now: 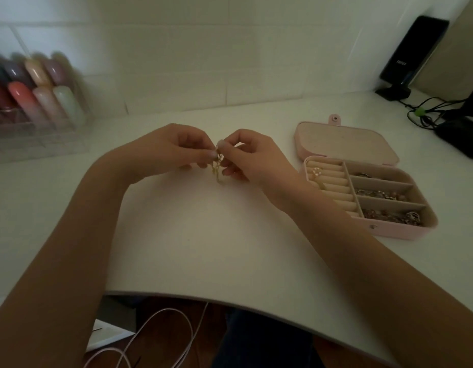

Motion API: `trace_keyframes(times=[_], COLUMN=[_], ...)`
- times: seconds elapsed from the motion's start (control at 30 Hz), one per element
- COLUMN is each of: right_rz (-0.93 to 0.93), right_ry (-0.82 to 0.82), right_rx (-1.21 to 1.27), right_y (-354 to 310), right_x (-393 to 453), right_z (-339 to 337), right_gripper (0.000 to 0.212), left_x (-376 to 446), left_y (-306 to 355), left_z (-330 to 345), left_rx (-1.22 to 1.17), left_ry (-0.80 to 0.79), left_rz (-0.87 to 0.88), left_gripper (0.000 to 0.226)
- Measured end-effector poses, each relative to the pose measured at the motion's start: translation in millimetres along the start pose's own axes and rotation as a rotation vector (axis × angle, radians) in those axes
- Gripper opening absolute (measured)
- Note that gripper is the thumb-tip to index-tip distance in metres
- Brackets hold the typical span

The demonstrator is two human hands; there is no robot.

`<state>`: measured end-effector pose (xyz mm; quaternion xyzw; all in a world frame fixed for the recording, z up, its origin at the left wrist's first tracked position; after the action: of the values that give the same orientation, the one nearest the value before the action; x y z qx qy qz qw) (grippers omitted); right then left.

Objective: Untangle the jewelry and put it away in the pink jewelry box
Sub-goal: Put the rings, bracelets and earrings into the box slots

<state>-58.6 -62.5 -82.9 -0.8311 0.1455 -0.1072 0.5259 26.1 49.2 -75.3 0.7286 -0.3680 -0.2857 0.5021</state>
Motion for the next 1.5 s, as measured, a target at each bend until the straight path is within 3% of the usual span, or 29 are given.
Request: trace_keyframes(times=[0.33, 0.5, 0.63, 0.83, 0.97, 1.2, 1.3, 1.5], right_rz=[0.103, 0.065, -0.035, 0.003, 0.008, -0.057, -0.093, -0.105], right_ry=[-0.074, -0.108, -0.047, 0.010, 0.013, 0.163, 0.246, 0.204], right_rx=[0.205, 0.054, -0.052, -0.079, 0.008, -0.271, -0.182, -0.012], right_y=[9, 6, 0, 3, 2, 0, -7, -12], right_x=[2, 1, -3, 0, -1, -1, -4, -19], right_z=[-1, 3, 1, -1, -3, -10, -17, -25], right_gripper=[0.014, 0.021, 0.006, 0.009, 0.009, 0.019, 0.013, 0.008], left_x=[1, 2, 2, 3, 3, 2, 3, -1], left_y=[7, 9, 11, 12, 11, 14, 13, 18], left_z=[2, 0, -5, -11, -6, 2, 7, 26], left_rx=[-0.171, -0.233, -0.227, -0.196, -0.158, -0.219, -0.255, -0.419], left_ry=[0.067, 0.109, 0.170, 0.249, 0.218, 0.181, 0.149, 0.058], left_rz=[0.024, 0.044, 0.080, 0.112, 0.111, 0.138, 0.115, 0.031], left_gripper=[0.015, 0.013, 0.015, 0.020, 0.015, 0.020, 0.020, 0.018])
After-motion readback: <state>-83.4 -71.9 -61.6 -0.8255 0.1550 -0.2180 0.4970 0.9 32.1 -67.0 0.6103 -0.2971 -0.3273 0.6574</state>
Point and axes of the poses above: each hand's wrist, its own x-axis towards the middle knuckle, its own z-axis out of the palm, y = z × x, the point moved 6 cm from there along x, towards the middle knuckle, and after that the axes turned 14 degrees about -x, right-handed, at the moved point
